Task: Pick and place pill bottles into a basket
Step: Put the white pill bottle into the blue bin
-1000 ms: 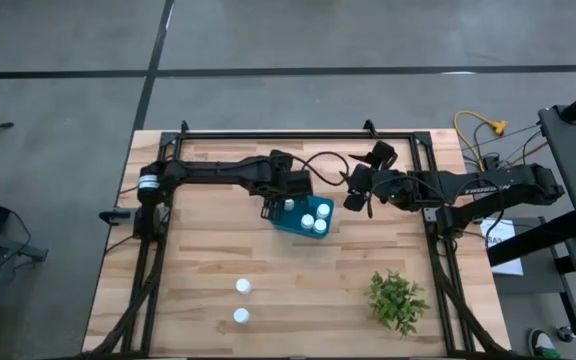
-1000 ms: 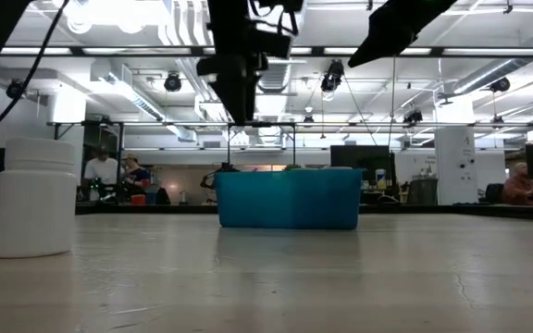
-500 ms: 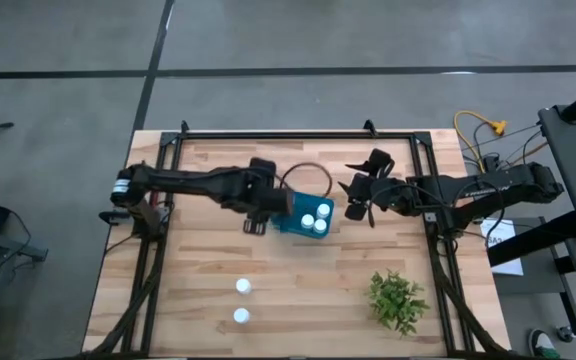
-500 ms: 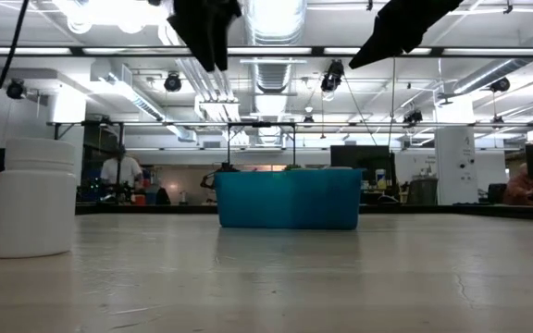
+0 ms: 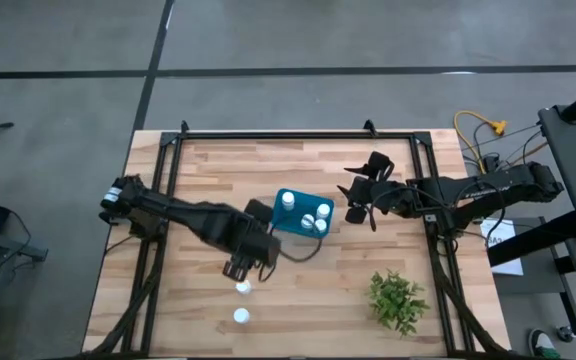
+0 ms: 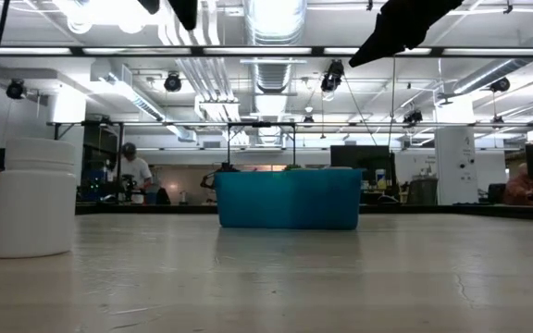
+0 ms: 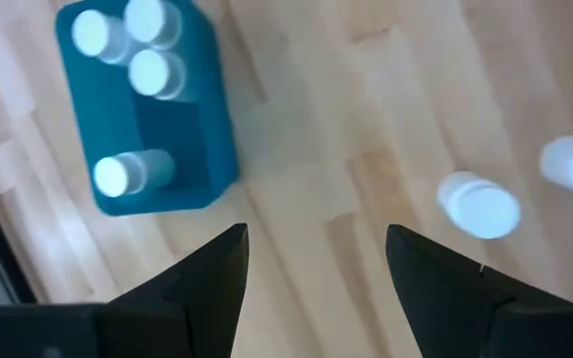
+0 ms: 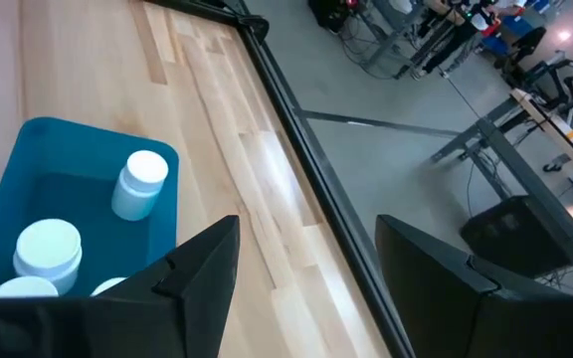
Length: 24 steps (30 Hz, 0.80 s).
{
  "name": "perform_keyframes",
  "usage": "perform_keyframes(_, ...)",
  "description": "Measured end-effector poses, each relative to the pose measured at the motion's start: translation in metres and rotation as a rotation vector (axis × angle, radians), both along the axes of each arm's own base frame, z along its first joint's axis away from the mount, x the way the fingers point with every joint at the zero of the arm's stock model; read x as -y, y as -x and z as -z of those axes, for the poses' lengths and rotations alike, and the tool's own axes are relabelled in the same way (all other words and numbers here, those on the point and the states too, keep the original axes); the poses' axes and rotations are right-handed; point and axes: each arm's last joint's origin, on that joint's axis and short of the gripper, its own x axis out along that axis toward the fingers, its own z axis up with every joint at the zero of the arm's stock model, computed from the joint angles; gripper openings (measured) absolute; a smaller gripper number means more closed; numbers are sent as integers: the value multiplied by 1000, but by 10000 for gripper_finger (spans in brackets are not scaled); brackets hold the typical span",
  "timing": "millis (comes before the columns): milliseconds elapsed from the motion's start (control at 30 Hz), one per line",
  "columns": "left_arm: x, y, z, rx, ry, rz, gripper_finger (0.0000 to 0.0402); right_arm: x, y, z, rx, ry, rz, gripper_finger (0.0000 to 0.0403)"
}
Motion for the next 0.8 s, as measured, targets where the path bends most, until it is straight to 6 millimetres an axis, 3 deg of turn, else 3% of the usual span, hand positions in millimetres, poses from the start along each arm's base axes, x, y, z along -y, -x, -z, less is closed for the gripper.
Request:
perform_keyframes(500,61,16,3,71,145,0,221,0,-1,0,12,-13,-3,226)
perform_keyframes(800,81,17,53,8,225,28,221,-1,-2,-1,27,-35,-37,226)
